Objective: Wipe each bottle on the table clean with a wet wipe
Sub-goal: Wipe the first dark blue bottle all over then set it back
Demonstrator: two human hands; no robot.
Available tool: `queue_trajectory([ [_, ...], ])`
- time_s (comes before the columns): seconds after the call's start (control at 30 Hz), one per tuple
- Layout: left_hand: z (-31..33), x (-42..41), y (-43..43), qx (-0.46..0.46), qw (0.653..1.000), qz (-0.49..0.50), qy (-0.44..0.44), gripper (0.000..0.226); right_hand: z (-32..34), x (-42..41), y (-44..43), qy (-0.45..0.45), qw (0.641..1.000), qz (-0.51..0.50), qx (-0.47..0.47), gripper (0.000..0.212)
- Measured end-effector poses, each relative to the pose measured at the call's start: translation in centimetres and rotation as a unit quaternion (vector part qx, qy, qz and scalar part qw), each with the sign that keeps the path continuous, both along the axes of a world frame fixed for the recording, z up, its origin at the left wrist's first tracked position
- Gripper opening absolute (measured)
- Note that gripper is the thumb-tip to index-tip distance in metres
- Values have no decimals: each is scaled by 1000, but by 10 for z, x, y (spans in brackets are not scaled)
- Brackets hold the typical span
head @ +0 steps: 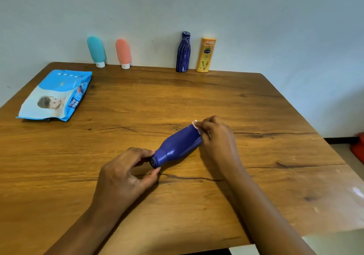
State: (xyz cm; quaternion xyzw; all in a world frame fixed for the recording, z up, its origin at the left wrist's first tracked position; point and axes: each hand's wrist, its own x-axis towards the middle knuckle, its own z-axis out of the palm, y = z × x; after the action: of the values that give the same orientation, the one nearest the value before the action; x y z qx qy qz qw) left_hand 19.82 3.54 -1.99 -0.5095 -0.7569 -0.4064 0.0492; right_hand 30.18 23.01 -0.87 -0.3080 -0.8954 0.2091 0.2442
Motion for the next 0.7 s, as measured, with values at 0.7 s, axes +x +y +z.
queue_trajectory([
  [0.7, -5, -4, 1, -10, 998, 36, -56, 46, -1, 7, 8, -39, 999, 5, 21, 24],
])
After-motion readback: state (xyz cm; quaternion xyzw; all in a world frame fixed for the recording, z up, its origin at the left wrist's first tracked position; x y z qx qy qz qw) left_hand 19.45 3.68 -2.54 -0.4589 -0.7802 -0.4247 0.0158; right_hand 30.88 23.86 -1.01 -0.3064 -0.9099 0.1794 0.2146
